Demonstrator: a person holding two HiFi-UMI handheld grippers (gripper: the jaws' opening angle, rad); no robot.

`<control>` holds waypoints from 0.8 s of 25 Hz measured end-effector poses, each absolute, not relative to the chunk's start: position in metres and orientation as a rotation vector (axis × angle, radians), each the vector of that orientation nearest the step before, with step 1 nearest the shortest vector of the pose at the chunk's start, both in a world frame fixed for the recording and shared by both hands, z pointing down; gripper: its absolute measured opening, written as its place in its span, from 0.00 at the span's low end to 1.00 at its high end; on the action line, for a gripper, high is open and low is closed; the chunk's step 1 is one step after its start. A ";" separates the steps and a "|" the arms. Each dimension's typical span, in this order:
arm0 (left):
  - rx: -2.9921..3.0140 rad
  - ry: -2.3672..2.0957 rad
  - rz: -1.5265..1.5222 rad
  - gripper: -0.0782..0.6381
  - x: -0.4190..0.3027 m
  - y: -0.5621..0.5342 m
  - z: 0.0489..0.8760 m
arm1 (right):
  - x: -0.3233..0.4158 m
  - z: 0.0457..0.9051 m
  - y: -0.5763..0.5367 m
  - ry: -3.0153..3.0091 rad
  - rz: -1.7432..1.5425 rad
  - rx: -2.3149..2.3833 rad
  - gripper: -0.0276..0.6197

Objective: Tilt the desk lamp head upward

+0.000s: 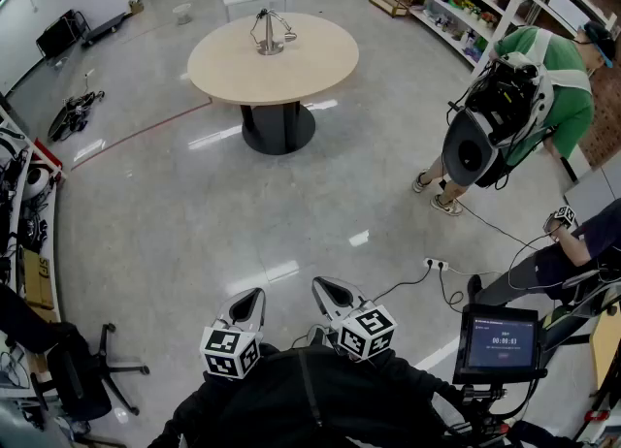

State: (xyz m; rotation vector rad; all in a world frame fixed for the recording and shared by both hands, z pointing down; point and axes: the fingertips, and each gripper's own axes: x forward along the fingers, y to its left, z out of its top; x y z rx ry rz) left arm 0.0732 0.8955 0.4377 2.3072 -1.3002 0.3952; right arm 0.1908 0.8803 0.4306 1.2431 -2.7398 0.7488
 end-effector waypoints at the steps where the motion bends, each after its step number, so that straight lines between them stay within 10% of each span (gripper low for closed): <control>1: 2.306 -1.300 0.399 0.12 0.074 0.895 0.437 | 0.192 0.431 0.879 -2.737 0.757 1.243 0.05; 20: 2.398 -1.080 0.301 0.12 0.044 0.745 0.454 | 0.158 0.449 0.747 -2.546 0.720 1.419 0.05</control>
